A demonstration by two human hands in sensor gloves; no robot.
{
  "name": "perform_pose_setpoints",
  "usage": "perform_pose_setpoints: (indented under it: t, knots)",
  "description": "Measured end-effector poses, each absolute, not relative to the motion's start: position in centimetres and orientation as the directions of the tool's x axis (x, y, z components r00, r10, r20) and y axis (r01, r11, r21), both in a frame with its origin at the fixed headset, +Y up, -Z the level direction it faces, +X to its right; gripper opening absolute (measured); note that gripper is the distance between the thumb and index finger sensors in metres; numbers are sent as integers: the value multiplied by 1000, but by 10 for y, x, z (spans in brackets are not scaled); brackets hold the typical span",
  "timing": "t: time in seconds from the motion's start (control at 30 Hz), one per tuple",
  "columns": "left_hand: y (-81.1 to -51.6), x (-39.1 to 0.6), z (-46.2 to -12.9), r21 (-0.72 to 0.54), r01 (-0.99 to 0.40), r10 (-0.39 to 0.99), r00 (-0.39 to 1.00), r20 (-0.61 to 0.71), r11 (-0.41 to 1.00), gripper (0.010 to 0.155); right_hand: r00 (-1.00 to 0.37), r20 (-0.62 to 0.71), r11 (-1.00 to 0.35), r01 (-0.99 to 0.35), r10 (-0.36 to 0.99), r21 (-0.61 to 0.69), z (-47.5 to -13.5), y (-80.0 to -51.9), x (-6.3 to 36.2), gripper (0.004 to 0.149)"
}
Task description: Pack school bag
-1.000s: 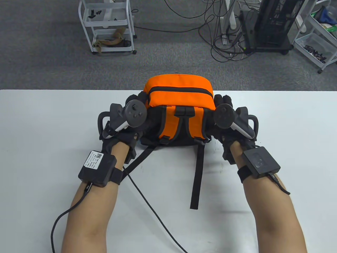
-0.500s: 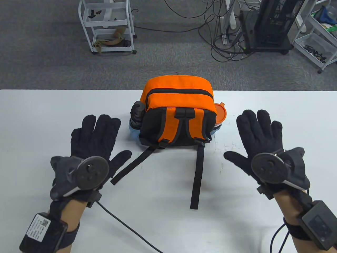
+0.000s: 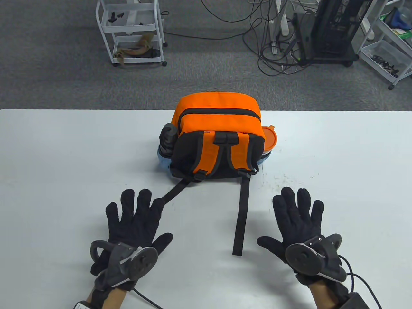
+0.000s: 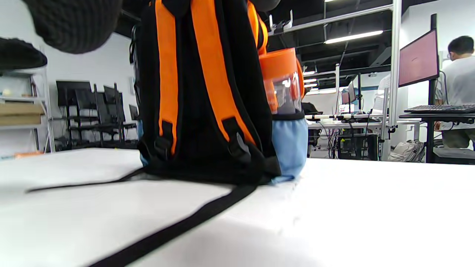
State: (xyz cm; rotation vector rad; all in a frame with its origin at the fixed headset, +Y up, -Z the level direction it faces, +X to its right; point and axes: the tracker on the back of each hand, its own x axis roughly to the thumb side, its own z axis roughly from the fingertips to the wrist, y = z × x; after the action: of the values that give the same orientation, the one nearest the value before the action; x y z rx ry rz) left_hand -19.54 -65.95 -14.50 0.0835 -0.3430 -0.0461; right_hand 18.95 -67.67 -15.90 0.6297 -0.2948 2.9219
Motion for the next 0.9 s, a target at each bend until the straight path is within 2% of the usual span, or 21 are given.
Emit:
perform_pose_setpoints:
  t: [0.13,0.27,0.67,0.9]
  knots:
    - [-671,-200,-145,110,25,-59,947,316,994,96,-907,414,-978,-149,76,-148,-162,-691,192,109]
    - [-687,-198,-147,-14,126,-114,940,323,992,98,-904,423,-990,-101,52,-95,-162,-705,190,109]
    - [-693,-197,-151,-120,132,-86,940,329,984,100,-911,410,-997,-62,34,-56,-158,-710,182,109]
    - [-695,-197,-151,-116,113,-69,943,327,987,100,-908,414,-996,-80,61,-28,-160,-712,183,107]
